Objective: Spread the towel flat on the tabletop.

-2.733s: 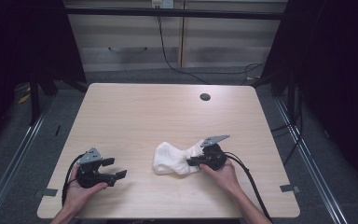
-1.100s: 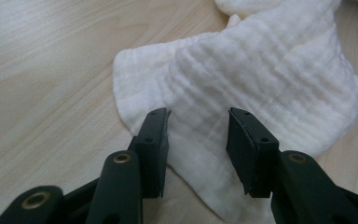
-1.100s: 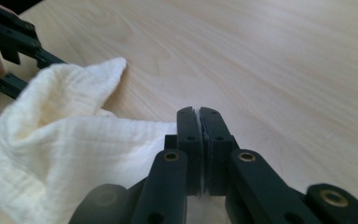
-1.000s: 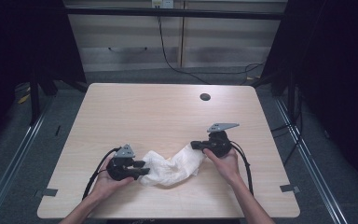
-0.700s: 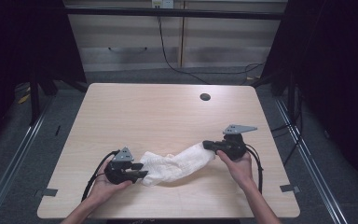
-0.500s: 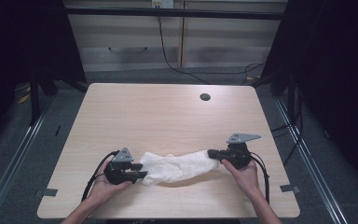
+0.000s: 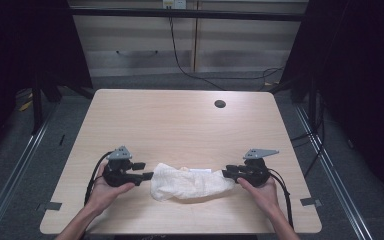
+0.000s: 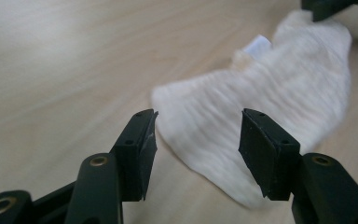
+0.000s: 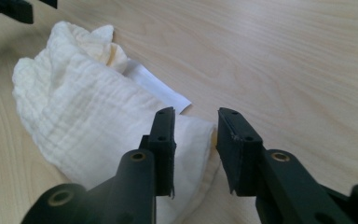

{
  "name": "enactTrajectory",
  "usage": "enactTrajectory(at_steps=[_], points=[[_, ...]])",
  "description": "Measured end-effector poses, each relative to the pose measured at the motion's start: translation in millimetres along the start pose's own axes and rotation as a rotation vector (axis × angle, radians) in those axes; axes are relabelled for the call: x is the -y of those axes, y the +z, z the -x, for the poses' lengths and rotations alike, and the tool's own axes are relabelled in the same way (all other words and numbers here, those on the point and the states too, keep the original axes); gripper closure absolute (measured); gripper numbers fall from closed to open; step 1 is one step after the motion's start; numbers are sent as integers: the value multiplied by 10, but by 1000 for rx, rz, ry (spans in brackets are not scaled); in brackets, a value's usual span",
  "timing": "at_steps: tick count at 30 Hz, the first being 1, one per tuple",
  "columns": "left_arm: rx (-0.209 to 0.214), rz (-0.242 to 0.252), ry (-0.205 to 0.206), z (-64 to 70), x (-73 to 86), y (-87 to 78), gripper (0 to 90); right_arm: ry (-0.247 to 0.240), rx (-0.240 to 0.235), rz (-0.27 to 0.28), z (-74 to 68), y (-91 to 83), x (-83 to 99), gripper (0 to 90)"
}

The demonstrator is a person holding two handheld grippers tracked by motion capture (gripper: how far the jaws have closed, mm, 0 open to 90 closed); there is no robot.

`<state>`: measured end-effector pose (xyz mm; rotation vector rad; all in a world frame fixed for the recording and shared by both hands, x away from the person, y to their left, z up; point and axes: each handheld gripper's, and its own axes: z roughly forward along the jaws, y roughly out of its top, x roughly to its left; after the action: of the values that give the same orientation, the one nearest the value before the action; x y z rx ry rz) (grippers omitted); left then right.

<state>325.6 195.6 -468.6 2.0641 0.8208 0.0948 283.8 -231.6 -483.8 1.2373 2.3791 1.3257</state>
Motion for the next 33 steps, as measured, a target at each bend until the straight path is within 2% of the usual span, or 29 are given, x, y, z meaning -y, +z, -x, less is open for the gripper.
enactTrajectory(at_steps=[2,3,4,6,9,12,16,19,20,21,23,24,25,27,28,29,31,32,33], points=[[-10,3,-13,-67,-77,64,484,9,6,19,11,-29,-10,631],[-8,-19,-14,-109,-135,190,509,14,10,32,22,-53,-16,613],[-8,-19,-14,-109,-135,190,513,14,10,32,22,-53,-16,613],[-5,-52,-4,-134,-182,389,520,17,11,42,32,-77,-22,591],[-9,-62,-16,-157,-192,469,551,36,10,41,33,-85,-17,551],[7,-79,-31,-189,-166,527,564,28,0,41,39,-81,-12,543],[1,-83,-2,-195,-151,554,575,35,-12,49,30,-79,-17,534],[-4,-106,14,-186,-127,601,580,39,-8,49,42,-101,-33,524],[5,-115,24,-178,-114,617,580,39,-8,49,42,-101,-33,524],[-7,-113,45,-151,-107,617,577,37,-7,53,53,-112,-39,521],[-8,-117,50,-139,-105,615,577,36,-6,56,56,-116,-41,520],[-31,-111,94,-92,-86,619,586,35,-3,54,56,-120,-41,514],[-31,-111,94,-92,-86,619,662,34,-2,52,55,-120,-39,509],[-40,-114,147,-14,-64,625,690,34,2,50,51,-120,-38,503],[-54,-116,166,28,-57,628,694,34,4,46,47,-119,-35,493],[-47,-122,176,61,-53,627,735,32,7,43,46,-116,-31,489],[-35,-121,176,79,-43,624,831,30,11,35,42,-102,-22,488],[-35,-121,176,79,-43,624,842,29,11,33,39,-100,-22,487],[-12,-117,152,50,-40,620,847,28,10,30,34,-100,-22,487]])
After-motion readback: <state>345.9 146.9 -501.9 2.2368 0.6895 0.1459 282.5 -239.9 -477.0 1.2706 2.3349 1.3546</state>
